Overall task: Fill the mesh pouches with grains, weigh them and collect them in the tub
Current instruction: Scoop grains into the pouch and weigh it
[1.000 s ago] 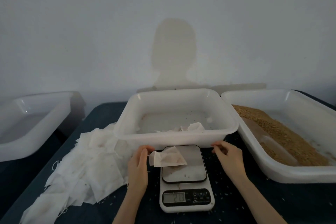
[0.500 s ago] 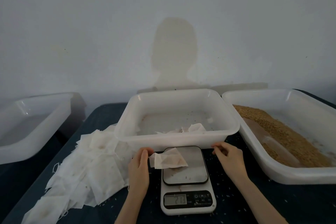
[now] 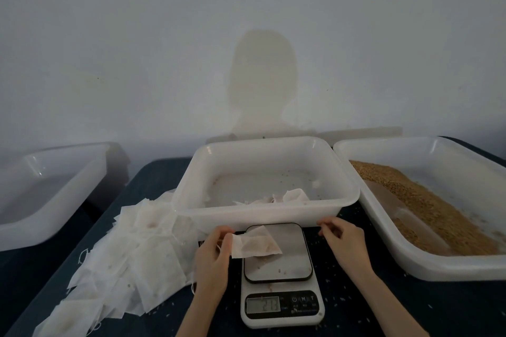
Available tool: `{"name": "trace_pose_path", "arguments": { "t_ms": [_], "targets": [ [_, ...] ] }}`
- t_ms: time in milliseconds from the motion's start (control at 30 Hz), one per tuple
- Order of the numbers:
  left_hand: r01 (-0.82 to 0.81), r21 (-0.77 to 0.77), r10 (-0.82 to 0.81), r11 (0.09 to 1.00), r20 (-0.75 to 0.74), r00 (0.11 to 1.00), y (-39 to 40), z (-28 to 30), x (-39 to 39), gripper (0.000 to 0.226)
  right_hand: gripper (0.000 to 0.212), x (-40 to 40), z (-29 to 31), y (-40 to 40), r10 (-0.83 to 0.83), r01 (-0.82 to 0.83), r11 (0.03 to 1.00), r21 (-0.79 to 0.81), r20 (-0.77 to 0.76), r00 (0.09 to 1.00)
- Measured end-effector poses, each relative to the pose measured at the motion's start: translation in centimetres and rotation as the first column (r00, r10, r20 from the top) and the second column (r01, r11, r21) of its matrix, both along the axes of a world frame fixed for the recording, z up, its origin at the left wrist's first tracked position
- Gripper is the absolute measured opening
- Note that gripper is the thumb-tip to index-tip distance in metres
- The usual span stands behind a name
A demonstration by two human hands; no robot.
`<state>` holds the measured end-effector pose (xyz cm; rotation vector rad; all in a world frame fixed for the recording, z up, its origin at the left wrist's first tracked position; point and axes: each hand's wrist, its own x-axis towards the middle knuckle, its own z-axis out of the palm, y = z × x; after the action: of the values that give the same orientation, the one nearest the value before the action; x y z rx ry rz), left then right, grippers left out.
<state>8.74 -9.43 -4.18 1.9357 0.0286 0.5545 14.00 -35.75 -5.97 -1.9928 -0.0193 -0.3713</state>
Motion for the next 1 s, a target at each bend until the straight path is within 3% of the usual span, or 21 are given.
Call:
{"name": "trace_pose_path", "arguments": {
  "t_ms": [100,167,300,433,533,600,700,767,833,933,1000],
  "targets": [
    [-0.037,0.255,0.017,0.966,0.079,0.997,-0.2,0.2,-0.5,0.008,0.028,0.0,0.0,-0.1,0.004,-0.004,1.0,-0.007,-0.009,1.0],
    [-0.051,0.365,0.011,0.93,0.111,0.994,-0.5,0.1,-0.5,0.018,0.029,0.0,0.0,-0.1,0.002,-0.002,1.0,-0.006,-0.018,1.0],
    [-0.069,0.44,-0.014,0.895,0.183,0.983,-0.9,0.5,-0.5,0.02,0.029,0.0,0.1,0.0,-0.004,0.004,1.0,0.0,-0.024,1.0],
    [-0.109,0.357,0.013,0.928,0.263,0.965,-1.7,2.0,0.1,0.02,0.028,0.0,0.1,0.0,-0.007,0.007,1.0,0.009,-0.027,1.0],
    [-0.104,0.06,0.088,0.993,0.232,0.969,-2.5,4.2,0.5,0.032,0.026,0.0,0.1,0.0,-0.003,0.004,1.0,0.02,-0.038,0.999],
    [-0.118,-0.069,0.131,0.991,0.231,0.964,-2.7,6.4,0.7,0.024,0.026,0.0,0.1,0.0,-0.008,0.01,1.0,0.029,-0.044,0.999],
    [-0.291,-0.099,0.307,0.951,0.259,0.916,-2.0,8.9,2.3,0.013,0.027,-0.1,0.0,-0.1,-0.007,0.008,0.999,0.031,-0.035,0.999],
    [-0.395,-0.01,0.383,0.919,0.266,0.885,-1.5,9.7,3.8,0.012,0.026,-0.1,0.1,-0.1,-0.002,0.003,0.999,0.033,-0.038,0.999],
    [-0.391,0.143,0.363,0.909,0.184,0.913,-0.9,9.7,5.3,0.014,0.025,-0.1,0.2,0.0,0.0,0.001,0.999,0.033,-0.044,0.999],
    [-0.153,0.569,0.267,0.808,-0.122,0.956,-0.1,8.9,6.9,0.023,0.026,-0.1,0.3,-0.1,0.002,-0.001,1.0,0.025,-0.053,0.999],
    [0.047,0.696,0.242,0.717,-0.31,0.919,0.2,9.1,7.4,0.029,0.025,-0.1,0.2,-0.1,0.003,-0.001,1.0,0.029,-0.063,0.998]
  ]
}}
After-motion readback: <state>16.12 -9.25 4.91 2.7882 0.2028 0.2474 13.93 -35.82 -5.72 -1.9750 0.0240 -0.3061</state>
